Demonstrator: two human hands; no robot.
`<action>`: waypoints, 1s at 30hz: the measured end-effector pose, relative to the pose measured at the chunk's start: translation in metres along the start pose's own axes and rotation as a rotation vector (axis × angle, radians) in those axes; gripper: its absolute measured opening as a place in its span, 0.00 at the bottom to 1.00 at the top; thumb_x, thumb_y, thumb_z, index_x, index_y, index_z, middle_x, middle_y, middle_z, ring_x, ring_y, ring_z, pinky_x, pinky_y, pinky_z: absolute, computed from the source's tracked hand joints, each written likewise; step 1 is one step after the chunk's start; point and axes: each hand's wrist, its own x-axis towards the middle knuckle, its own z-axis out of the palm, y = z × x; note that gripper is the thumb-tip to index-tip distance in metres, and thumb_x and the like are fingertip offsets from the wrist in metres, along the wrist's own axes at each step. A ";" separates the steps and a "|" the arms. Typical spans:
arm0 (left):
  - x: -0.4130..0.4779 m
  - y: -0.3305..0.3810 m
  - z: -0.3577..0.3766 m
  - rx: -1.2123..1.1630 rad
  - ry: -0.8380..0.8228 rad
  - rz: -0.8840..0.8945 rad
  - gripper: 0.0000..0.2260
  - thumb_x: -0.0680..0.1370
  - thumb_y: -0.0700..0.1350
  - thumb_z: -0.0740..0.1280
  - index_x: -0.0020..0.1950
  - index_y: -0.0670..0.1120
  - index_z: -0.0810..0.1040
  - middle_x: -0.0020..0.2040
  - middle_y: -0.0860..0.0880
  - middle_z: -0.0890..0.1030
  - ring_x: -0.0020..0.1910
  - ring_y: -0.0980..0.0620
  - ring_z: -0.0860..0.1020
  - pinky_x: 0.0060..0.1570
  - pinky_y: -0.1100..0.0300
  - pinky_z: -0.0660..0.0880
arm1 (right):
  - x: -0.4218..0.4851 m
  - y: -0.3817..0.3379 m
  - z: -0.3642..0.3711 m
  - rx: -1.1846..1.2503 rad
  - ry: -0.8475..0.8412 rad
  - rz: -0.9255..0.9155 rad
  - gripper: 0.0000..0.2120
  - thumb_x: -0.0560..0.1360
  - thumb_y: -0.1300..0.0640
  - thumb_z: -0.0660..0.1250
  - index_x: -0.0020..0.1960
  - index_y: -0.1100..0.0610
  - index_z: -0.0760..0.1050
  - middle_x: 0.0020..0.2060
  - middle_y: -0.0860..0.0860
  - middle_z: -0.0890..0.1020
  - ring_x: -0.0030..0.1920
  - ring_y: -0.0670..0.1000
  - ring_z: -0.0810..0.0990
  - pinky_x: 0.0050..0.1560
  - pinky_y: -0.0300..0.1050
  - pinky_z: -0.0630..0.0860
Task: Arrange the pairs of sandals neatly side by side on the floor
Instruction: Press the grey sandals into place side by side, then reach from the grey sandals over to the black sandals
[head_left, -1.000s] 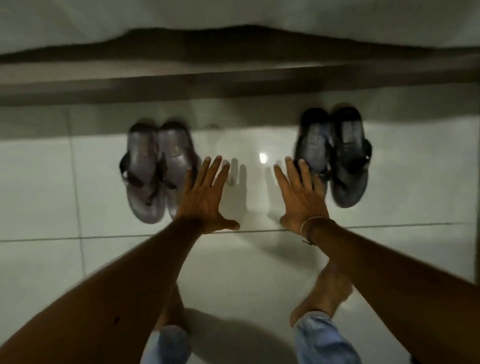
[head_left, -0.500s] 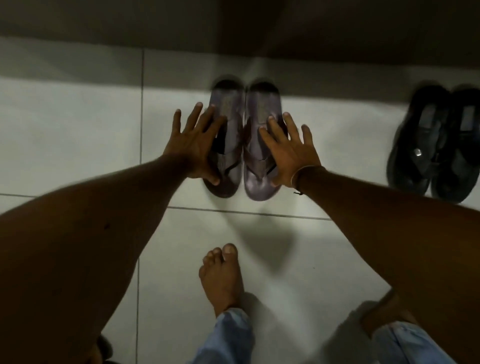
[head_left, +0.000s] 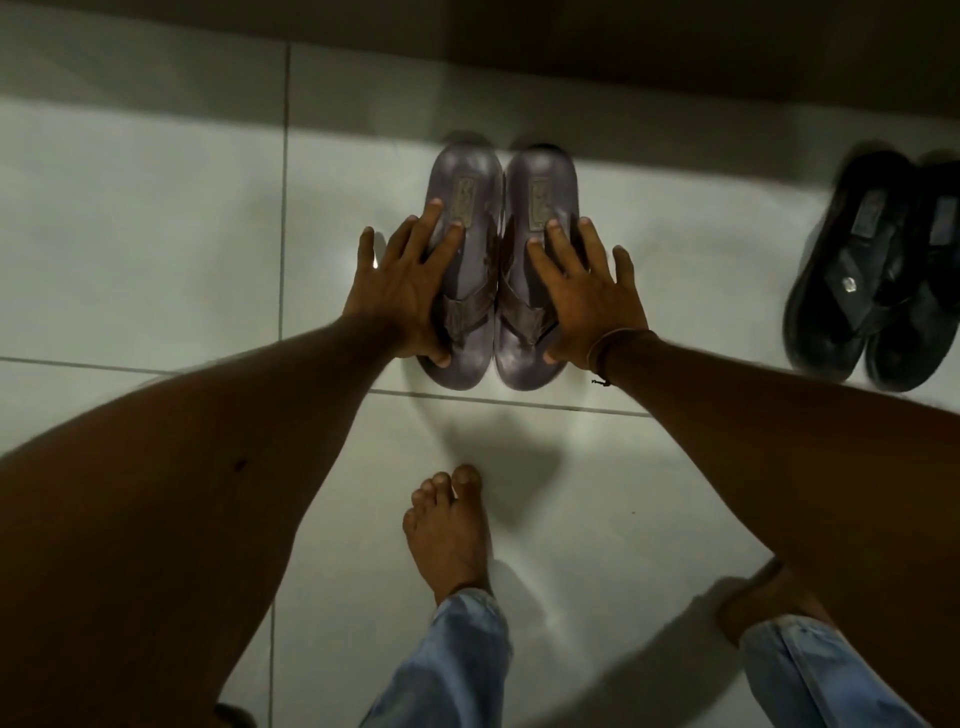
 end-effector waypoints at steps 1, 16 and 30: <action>-0.001 0.000 0.001 0.003 -0.001 0.002 0.72 0.55 0.68 0.83 0.85 0.53 0.39 0.86 0.43 0.38 0.84 0.38 0.43 0.79 0.28 0.46 | -0.001 -0.001 0.001 0.000 0.001 -0.001 0.64 0.62 0.41 0.81 0.83 0.51 0.42 0.83 0.54 0.43 0.82 0.62 0.39 0.78 0.70 0.48; -0.016 0.006 -0.003 0.084 0.015 -0.014 0.73 0.55 0.73 0.80 0.85 0.54 0.38 0.86 0.42 0.36 0.83 0.34 0.37 0.76 0.27 0.38 | -0.017 -0.001 0.001 0.064 0.034 -0.028 0.63 0.63 0.42 0.80 0.83 0.52 0.41 0.83 0.57 0.43 0.81 0.64 0.39 0.78 0.70 0.48; 0.049 0.228 -0.049 0.033 -0.060 0.169 0.67 0.63 0.74 0.75 0.84 0.52 0.33 0.85 0.48 0.33 0.83 0.42 0.31 0.78 0.29 0.38 | -0.169 0.262 -0.005 0.059 -0.066 0.368 0.66 0.61 0.46 0.83 0.82 0.48 0.39 0.83 0.53 0.43 0.82 0.62 0.40 0.78 0.71 0.50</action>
